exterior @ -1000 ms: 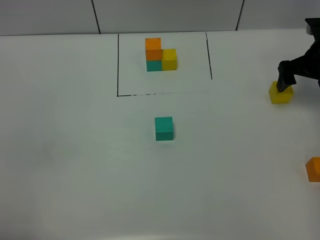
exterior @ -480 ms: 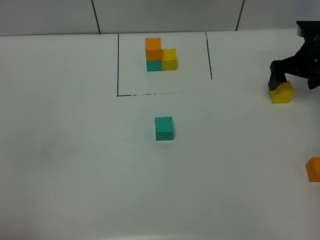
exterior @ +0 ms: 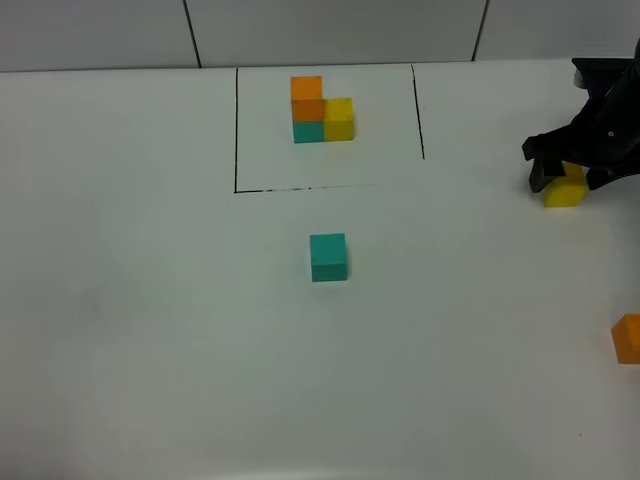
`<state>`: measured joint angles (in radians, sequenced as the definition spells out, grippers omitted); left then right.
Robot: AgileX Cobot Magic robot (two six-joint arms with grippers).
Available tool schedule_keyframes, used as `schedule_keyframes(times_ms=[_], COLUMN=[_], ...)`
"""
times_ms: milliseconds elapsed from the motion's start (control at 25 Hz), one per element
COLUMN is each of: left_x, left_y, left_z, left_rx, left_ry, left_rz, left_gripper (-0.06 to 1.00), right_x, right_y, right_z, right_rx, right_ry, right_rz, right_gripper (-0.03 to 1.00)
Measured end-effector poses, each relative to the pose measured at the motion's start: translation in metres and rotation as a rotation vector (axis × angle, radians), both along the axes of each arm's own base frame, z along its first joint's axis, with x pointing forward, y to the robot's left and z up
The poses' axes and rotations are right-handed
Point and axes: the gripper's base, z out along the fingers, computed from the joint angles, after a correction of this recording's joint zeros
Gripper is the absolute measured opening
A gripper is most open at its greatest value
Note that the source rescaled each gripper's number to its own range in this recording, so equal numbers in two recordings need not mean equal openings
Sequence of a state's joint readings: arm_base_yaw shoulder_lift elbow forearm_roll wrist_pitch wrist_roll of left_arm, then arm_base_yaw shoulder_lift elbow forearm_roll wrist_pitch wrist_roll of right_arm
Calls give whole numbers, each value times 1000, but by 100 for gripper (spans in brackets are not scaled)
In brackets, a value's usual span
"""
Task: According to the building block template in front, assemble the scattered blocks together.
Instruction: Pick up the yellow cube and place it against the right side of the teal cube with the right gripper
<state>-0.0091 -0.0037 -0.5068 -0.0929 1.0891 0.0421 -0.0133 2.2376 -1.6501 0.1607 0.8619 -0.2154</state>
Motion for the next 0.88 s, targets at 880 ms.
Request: schedule_keyframes(times_ms=[880], left_x=[0], left_y=[0], left_z=[0], left_rx=[1], left_ry=[0], left_rz=[1], left_gripper=[82], right_x=[-70], right_y=[115], right_z=[51], right_rx=[-224], right_ry=[76], right_rz=[937], right_gripper=[1])
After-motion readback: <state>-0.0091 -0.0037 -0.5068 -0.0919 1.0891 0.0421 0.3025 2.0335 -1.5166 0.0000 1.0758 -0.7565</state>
